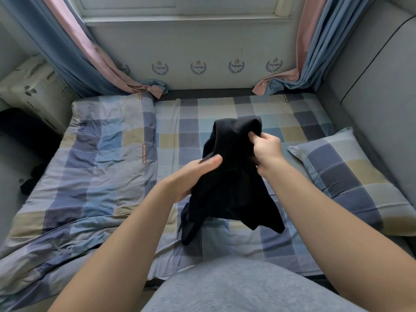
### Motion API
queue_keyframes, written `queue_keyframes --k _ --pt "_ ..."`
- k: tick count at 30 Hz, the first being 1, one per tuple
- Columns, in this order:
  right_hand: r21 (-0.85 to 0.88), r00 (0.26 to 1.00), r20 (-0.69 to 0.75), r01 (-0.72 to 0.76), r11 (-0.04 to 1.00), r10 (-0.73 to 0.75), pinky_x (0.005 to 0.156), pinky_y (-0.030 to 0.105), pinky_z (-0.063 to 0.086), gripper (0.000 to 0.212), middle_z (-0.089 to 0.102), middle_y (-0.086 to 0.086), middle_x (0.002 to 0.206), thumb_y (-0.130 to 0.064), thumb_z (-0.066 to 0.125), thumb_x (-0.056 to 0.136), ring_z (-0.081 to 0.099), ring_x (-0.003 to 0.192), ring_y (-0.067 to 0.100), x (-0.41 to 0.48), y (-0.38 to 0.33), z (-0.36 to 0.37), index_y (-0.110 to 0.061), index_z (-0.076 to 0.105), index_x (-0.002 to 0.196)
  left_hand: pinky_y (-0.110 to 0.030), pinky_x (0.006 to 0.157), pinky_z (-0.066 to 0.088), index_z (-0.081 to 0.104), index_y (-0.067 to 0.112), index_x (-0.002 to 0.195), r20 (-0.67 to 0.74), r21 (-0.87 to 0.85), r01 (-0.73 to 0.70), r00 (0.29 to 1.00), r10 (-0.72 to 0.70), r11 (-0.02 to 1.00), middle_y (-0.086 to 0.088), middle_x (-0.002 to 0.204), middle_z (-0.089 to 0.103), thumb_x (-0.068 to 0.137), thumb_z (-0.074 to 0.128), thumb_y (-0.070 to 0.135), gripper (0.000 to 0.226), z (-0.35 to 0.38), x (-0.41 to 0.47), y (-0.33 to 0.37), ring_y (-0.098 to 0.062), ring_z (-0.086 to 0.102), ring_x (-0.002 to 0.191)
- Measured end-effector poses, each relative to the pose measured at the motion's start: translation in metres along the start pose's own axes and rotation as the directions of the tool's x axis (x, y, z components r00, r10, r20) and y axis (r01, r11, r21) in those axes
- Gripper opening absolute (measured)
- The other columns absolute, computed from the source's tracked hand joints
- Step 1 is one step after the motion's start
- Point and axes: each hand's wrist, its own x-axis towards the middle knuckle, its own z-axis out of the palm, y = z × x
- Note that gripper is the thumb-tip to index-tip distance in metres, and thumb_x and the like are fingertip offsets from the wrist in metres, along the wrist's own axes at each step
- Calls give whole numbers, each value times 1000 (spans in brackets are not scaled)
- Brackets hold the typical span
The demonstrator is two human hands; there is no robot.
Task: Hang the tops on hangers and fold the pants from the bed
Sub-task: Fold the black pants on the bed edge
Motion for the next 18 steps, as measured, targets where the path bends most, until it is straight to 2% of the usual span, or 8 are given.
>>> queue_keyframes --k 3,5,7,9,11,13,16,18 --pt "82 998 -19 -58 995 60 66 32 58 15 71 11 108 -19 54 103 69 99 29 5 3 1 -11 67 101 -25 80 56 68 27 112 -137 179 -55 987 80 982 7 104 76 87 76 36 28 6 7 0 -15 72 101" --pt "55 999 36 -43 998 41 79 37 61 15 68 13 119 -16 53 104 69 104 29 4 12 -2 -13 63 114 -30 80 53 68 26 102 -310 143 -81 943 122 986 4 101 75 94 68 21 9 8 11 0 -20 69 101" --pt "-39 991 134 30 999 -24 98 43 54 29 62 11 132 -18 59 100 64 116 25 -5 23 -8 -20 55 129 -32 77 55 68 23 102 -415 5 -146 900 135 989 -1 101 74 98 62 16 9 7 12 9 -22 70 98" --pt "-138 951 295 133 981 -87 107 36 44 59 49 -3 145 -37 72 90 52 127 10 -20 33 -15 -29 44 141 -30 68 60 68 19 102 -464 -114 -227 873 150 967 -5 99 75 99 59 13 11 4 11 26 -22 72 92" --pt "-271 872 487 211 939 -55 99 18 39 93 42 -27 139 -63 79 70 45 119 -18 -40 40 -19 -42 33 148 -31 61 61 67 14 102 -511 -203 -277 848 139 939 -10 98 74 99 56 11 12 3 10 42 -24 72 86" --pt "-347 785 620 273 897 1 93 15 45 103 47 -35 132 -67 84 60 50 114 -21 -56 50 -16 -51 30 145 -31 59 58 65 8 105 -545 -227 -279 830 116 933 -13 98 71 99 54 9 13 7 11 55 -26 69 83" --pt "-355 801 594 349 867 -79 90 26 55 83 61 -18 124 -47 86 70 62 112 1 -68 59 -5 -41 40 138 -30 58 58 62 5 110 -526 -200 -223 846 88 954 -15 99 67 100 54 9 13 18 13 62 -27 66 81" --pt "-378 852 473 425 823 -223 80 30 56 39 67 -10 106 -28 73 86 66 97 13 -63 55 -5 -29 55 120 -33 65 60 60 4 109 -494 -222 -215 866 80 951 -18 103 66 100 55 8 11 22 15 59 -28 67 85"
